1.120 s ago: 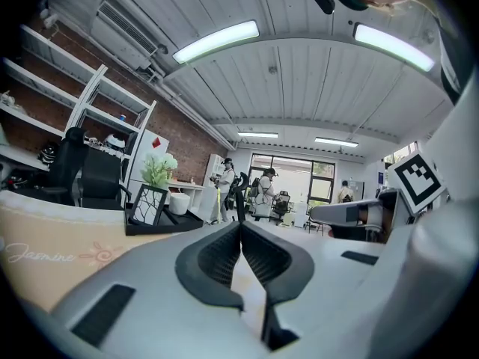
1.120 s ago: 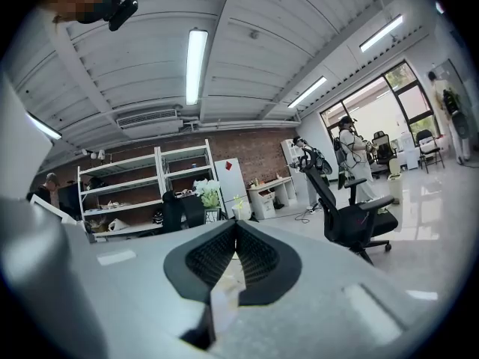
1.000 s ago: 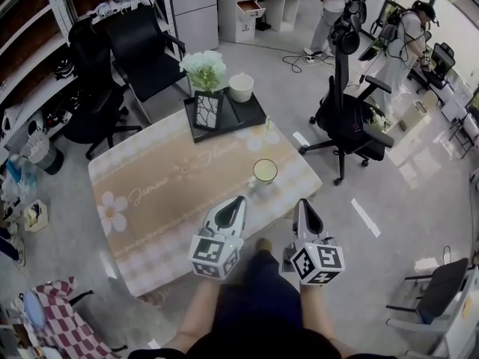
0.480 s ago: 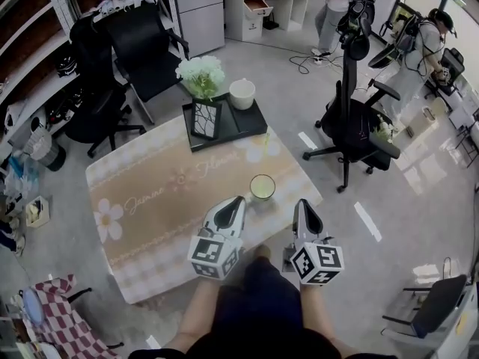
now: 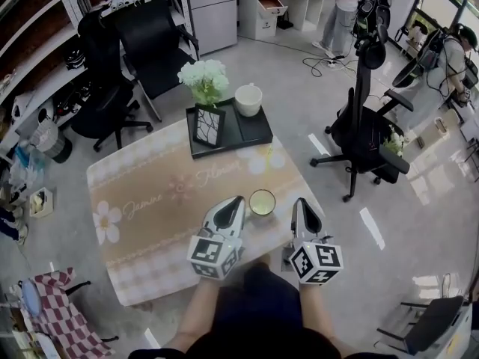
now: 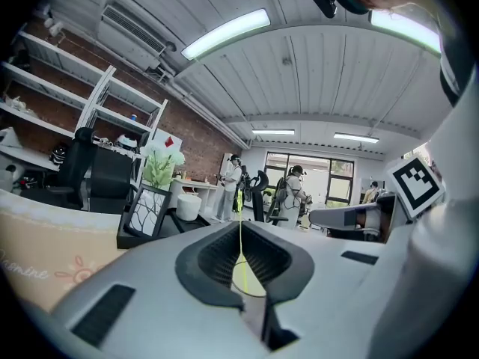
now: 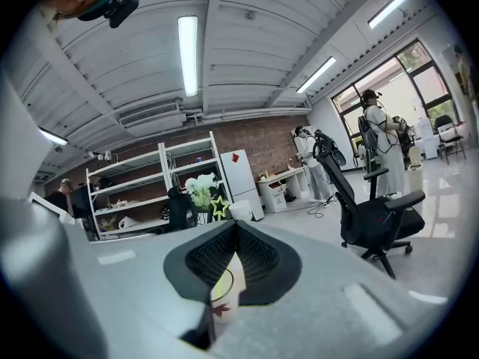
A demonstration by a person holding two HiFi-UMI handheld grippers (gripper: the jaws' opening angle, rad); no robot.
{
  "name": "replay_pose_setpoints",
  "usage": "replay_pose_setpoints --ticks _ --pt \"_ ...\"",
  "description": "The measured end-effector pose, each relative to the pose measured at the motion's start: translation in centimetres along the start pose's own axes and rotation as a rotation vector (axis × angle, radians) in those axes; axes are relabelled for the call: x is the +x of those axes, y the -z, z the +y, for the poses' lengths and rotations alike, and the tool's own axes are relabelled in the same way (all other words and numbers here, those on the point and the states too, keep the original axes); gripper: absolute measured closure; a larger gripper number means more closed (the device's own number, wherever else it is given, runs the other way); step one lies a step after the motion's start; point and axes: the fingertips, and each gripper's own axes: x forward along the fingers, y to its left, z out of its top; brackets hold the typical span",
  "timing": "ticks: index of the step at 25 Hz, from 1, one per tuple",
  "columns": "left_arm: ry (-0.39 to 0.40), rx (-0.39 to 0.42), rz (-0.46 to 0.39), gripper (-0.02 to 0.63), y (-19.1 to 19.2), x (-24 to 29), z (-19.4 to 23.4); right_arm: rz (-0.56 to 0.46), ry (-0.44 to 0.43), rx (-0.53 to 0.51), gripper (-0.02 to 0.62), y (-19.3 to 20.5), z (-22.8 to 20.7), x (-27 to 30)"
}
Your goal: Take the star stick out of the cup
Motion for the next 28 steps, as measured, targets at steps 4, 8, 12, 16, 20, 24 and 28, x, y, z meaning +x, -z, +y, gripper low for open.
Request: replay_pose_setpoints --ticks 4,8,12,16,20,24,28 --pt "-0.017 0.006 0.004 0.594 0.0 1.4 0.5 0.011 -0.02 0.006 0.592 0.0 -0.7 1.7" --pt "-0.039 0.001 0.007 0.594 -0.2 2.4 1.0 0.021 -0.046 0.004 0.592 -0.3 -1.0 3.1" --pt "-0.056 -0.001 0.008 0.594 -0.3 3.5 1.2 0.035 -0.067 0.006 0.592 -0.4 -1.6 4.5" --pt "-0.08 -0.001 0.011 0.594 -0.3 4.4 1.6 0.049 -0.097 0.008 0.592 -0.4 -1.8 5.9" --pt "-0.111 -0.004 0.013 0.594 -0.3 5.4 2.0 0.064 -0.129 0.004 0.592 -0.4 -2.2 7.2" --pt "-0.131 -0.001 0.008 0.594 -0.1 6.4 2.0 0.076 -0.151 0.003 0.592 -0.3 -3.1 8.2" --pt "-0.167 -0.004 0.005 0.594 0.3 6.9 2.3 0.085 -0.179 -0.004 0.592 -0.1 -3.6 9.1"
